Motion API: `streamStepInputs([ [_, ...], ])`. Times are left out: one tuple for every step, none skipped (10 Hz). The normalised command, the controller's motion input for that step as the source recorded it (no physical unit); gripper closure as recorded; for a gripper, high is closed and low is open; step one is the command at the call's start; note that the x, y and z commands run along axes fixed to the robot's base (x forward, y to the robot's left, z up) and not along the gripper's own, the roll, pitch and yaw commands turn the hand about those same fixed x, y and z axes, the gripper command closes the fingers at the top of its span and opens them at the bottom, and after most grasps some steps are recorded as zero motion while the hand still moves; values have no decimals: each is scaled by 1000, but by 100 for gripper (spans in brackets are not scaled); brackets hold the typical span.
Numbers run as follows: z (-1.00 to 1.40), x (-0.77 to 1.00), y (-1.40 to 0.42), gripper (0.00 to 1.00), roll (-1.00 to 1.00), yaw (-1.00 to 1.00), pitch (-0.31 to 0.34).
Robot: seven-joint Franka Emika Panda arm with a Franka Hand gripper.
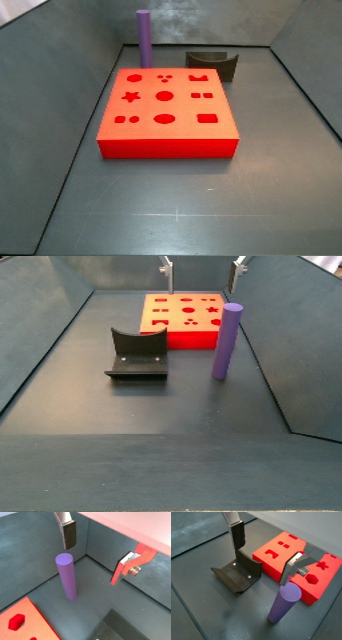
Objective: Pick up the round object. Move up. Move to above the board. Insert the round object.
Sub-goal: Pick up the round object.
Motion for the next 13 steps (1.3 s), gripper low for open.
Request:
streamStepInputs([
  [-174, -960, -71, 0, 4, -29, -150],
  [-226, -971, -14, 0, 0, 0, -147],
  [-200, -957, 0, 0, 0, 0, -140],
  [-523, -769, 0, 0, 0, 0, -73],
  [-671, -666, 0, 0, 0, 0, -47],
  [-906, -14, 0, 0, 0, 0, 0],
  [-640, 83, 0, 0, -136, 0, -113],
  [0, 0, 46, 0, -50, 0, -10],
  [0, 0, 0, 0, 0, 0, 0],
  [0, 0, 0, 100, 0, 0, 0],
  [0, 0, 0, 100, 0, 0, 0],
  [0, 0, 0, 100, 0, 0, 0],
  [0, 0, 0, 100, 0, 0, 0],
])
